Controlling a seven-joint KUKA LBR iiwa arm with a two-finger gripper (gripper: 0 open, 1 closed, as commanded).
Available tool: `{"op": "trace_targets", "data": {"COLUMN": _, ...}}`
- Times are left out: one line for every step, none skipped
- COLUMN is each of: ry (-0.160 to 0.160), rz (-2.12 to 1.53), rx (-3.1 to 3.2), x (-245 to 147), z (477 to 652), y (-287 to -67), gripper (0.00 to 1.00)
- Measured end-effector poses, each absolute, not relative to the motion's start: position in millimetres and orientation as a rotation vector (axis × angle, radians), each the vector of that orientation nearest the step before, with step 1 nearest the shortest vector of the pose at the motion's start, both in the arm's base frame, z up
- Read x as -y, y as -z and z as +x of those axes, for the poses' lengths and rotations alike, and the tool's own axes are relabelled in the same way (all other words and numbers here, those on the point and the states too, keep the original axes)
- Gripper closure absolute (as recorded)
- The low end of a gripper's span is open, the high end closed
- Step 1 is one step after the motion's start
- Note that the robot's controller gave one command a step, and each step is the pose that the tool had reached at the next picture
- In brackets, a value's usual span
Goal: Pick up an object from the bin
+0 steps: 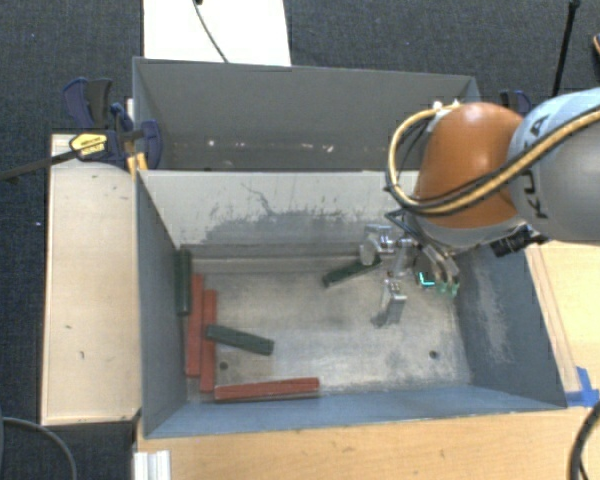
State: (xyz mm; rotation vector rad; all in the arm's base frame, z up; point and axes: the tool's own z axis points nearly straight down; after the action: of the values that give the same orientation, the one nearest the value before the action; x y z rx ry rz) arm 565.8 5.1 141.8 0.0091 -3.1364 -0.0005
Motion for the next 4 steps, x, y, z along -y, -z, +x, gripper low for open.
{"op": "trace_targets", "data": {"ry": 0.002, "rz": 0.345, "rx": 3.122, "x": -12.3, "z": 586.5, "y": -69.3, "gripper": 0.00}}
{"op": "trace_targets", "data": {"ry": -0.001, "rz": 0.641, "rx": 3.083, "x": -15.4, "z": 590.0, "y": -120.7, "gripper": 0.00}}
{"op": "trace_targets", "data": {"ry": 0.001, "rz": 0.910, "rx": 3.006, "x": -1.1, "z": 591.2, "y": -76.5, "gripper": 0.00}}
{"op": "trace_targets", "data": {"ry": 0.008, "rz": 0.716, "rx": 3.067, "x": -119.4, "z": 585.4, "y": -111.1, "gripper": 0.00}}
